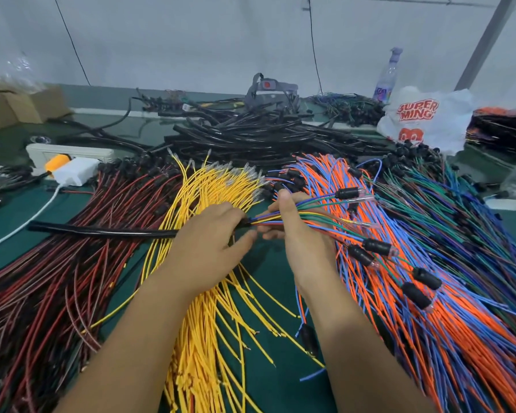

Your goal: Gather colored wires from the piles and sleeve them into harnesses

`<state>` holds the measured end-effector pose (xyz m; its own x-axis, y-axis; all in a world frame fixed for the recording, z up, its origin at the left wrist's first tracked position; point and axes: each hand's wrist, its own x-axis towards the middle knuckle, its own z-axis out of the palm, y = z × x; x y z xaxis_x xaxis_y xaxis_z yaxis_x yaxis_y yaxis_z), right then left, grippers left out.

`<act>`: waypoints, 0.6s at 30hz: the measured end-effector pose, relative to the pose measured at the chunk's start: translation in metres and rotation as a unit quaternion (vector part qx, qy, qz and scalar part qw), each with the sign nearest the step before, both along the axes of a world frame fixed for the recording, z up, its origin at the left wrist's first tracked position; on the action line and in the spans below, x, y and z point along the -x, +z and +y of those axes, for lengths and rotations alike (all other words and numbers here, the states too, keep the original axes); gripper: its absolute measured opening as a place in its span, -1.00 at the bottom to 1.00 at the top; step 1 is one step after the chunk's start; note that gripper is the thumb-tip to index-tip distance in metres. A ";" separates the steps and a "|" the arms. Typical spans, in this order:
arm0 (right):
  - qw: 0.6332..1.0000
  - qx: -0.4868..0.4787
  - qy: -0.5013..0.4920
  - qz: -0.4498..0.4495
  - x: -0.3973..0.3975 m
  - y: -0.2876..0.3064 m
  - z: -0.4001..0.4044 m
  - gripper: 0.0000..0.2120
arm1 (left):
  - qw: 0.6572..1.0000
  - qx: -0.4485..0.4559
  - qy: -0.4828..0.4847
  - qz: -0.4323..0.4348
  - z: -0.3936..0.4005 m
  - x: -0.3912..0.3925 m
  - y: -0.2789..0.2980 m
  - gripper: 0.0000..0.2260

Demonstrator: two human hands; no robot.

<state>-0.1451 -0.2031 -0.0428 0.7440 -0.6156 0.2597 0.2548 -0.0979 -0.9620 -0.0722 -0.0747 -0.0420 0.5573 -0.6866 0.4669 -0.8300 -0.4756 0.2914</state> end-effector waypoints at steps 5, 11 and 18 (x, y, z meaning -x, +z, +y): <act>0.999 -0.049 0.004 -0.013 -0.002 0.002 0.002 -0.65 | 0.998 -0.056 0.031 0.011 0.003 -0.002 -0.001 -0.67; 0.999 -0.034 -0.006 0.020 -0.001 -0.003 -0.001 -0.63 | 0.999 -0.025 0.030 -0.017 0.005 0.001 0.000 -0.79; 0.998 0.009 -0.024 0.057 -0.003 -0.007 -0.001 -0.70 | 1.000 -0.006 -0.029 -0.002 -0.001 0.003 0.001 -0.74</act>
<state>-0.1422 -0.2037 -0.0494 0.7394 -0.6467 0.1873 0.1389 -0.1258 -0.9823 -0.0757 -0.0756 -0.0410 0.5138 -0.7234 0.4613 -0.8579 -0.4291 0.2825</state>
